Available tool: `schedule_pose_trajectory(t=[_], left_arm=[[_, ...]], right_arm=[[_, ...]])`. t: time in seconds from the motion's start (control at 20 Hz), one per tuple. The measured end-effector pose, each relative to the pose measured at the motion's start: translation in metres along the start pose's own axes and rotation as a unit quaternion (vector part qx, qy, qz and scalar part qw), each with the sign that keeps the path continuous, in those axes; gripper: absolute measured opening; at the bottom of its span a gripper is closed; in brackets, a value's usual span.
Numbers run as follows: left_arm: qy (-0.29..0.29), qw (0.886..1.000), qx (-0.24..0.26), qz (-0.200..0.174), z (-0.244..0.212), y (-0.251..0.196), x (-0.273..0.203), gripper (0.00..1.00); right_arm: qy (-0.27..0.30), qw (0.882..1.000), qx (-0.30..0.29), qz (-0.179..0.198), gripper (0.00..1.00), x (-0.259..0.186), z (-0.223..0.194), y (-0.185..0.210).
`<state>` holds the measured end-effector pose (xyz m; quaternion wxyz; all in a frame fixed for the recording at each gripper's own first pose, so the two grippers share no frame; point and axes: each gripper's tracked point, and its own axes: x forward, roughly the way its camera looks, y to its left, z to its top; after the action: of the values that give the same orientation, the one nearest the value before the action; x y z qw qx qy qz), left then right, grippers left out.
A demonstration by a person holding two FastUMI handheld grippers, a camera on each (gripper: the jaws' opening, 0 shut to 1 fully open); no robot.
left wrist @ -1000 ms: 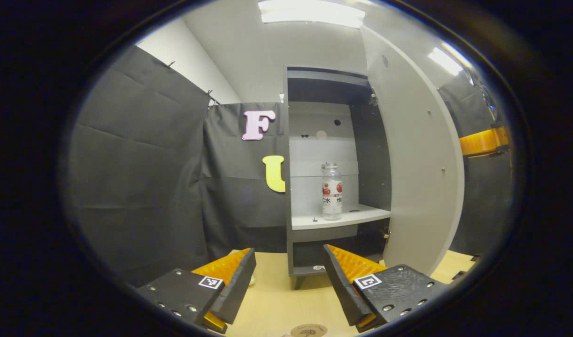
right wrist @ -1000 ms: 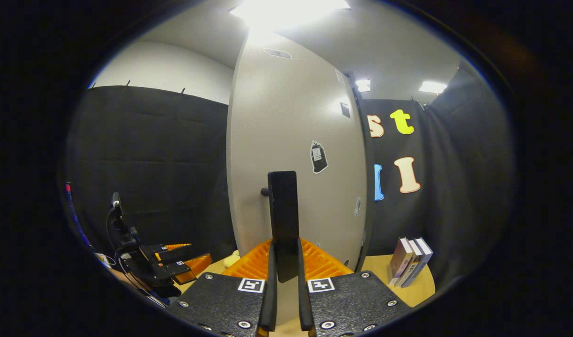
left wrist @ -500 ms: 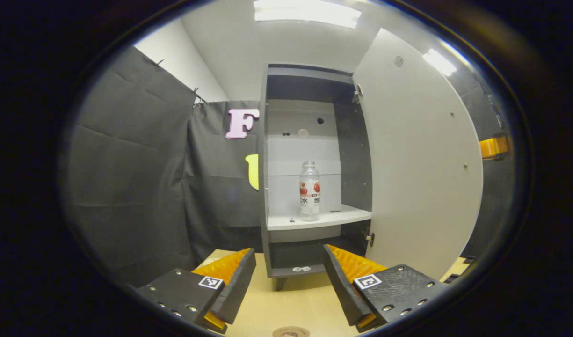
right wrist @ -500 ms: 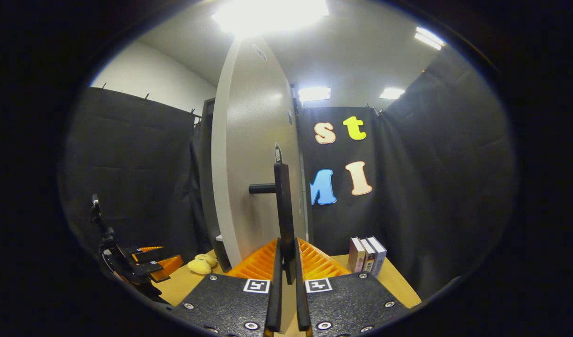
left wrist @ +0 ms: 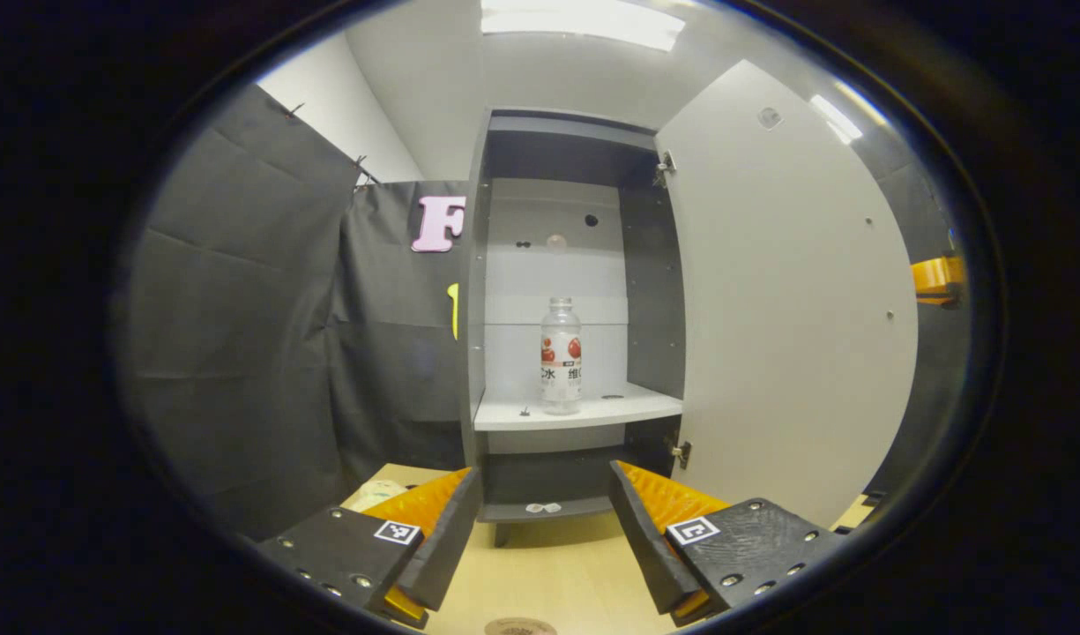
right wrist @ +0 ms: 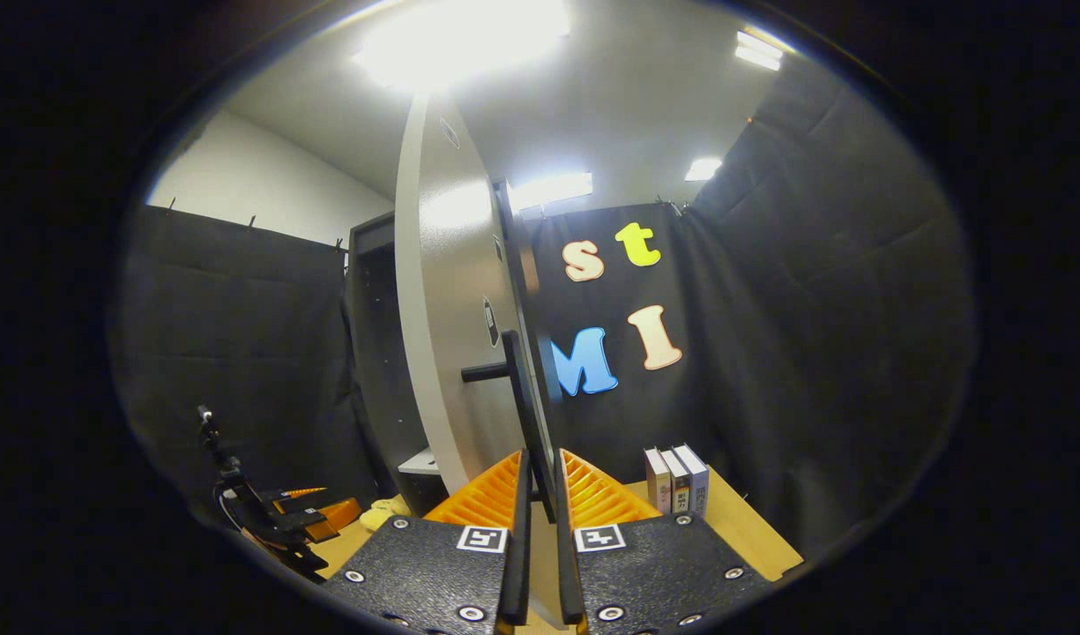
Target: Open the cabinet door with the right hand, grasp the bottle in the cabinet with the left hand and place it on the coaster, then close the cabinet door with the right hand.
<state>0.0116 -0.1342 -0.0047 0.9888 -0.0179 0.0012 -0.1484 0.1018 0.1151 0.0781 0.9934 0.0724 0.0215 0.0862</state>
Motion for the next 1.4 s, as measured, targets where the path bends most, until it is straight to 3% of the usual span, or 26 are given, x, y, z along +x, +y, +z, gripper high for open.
schedule_pose_trajectory(t=[0.1, 0.2, 0.25, 0.35, 0.7, 0.75, 1.05, 1.2, 1.25, 1.35, 1.4], left_arm=[[-0.004, 1.000, -0.004, -0.009, 0.005, -0.004, 0.015, 0.86], [-0.009, 1.000, -0.010, -0.020, 0.012, -0.012, 0.031, 0.90], [-0.011, 1.000, -0.012, -0.023, 0.016, -0.014, 0.041, 0.86], [-0.016, 0.999, -0.015, -0.025, 0.022, -0.013, 0.064, 0.89], [-0.022, 0.999, 0.003, -0.023, 0.033, -0.013, 0.152, 0.86], [-0.023, 0.999, 0.007, -0.026, 0.034, -0.016, 0.164, 0.89], [-0.014, 0.999, 0.006, -0.032, 0.036, -0.021, 0.238, 0.85], [0.004, 1.000, 0.006, -0.031, 0.033, -0.024, 0.268, 0.89], [0.010, 0.999, 0.010, -0.030, 0.031, -0.025, 0.276, 0.82], [0.019, 0.999, 0.020, -0.021, 0.027, -0.021, 0.291, 0.89], [0.021, 0.999, 0.022, -0.017, 0.025, -0.020, 0.297, 0.86]], right_arm=[[-0.012, 0.999, -0.019, -0.031, 0.15, -0.021, 0.006, -0.021], [-0.010, 0.999, -0.016, -0.049, 0.30, -0.042, 0.002, -0.034], [-0.008, 0.998, -0.015, -0.061, 0.60, -0.054, -0.005, -0.041], [-0.004, 0.995, -0.021, -0.094, 0.93, -0.071, -0.014, -0.061], [0.025, 0.986, -0.040, -0.160, 0.95, -0.057, -0.031, -0.113], [0.029, 0.985, -0.037, -0.166, 0.95, -0.057, -0.035, -0.114], [0.047, 0.981, -0.030, -0.186, 0.95, -0.059, -0.052, -0.128], [0.060, 0.978, -0.027, -0.196, 0.95, -0.056, -0.061, -0.135], [0.064, 0.978, -0.026, -0.198, 0.95, -0.055, -0.064, -0.136], [0.068, 0.978, -0.026, -0.197, 0.95, -0.053, -0.068, -0.136], [0.071, 0.978, -0.027, -0.196, 0.95, -0.051, -0.070, -0.137]])
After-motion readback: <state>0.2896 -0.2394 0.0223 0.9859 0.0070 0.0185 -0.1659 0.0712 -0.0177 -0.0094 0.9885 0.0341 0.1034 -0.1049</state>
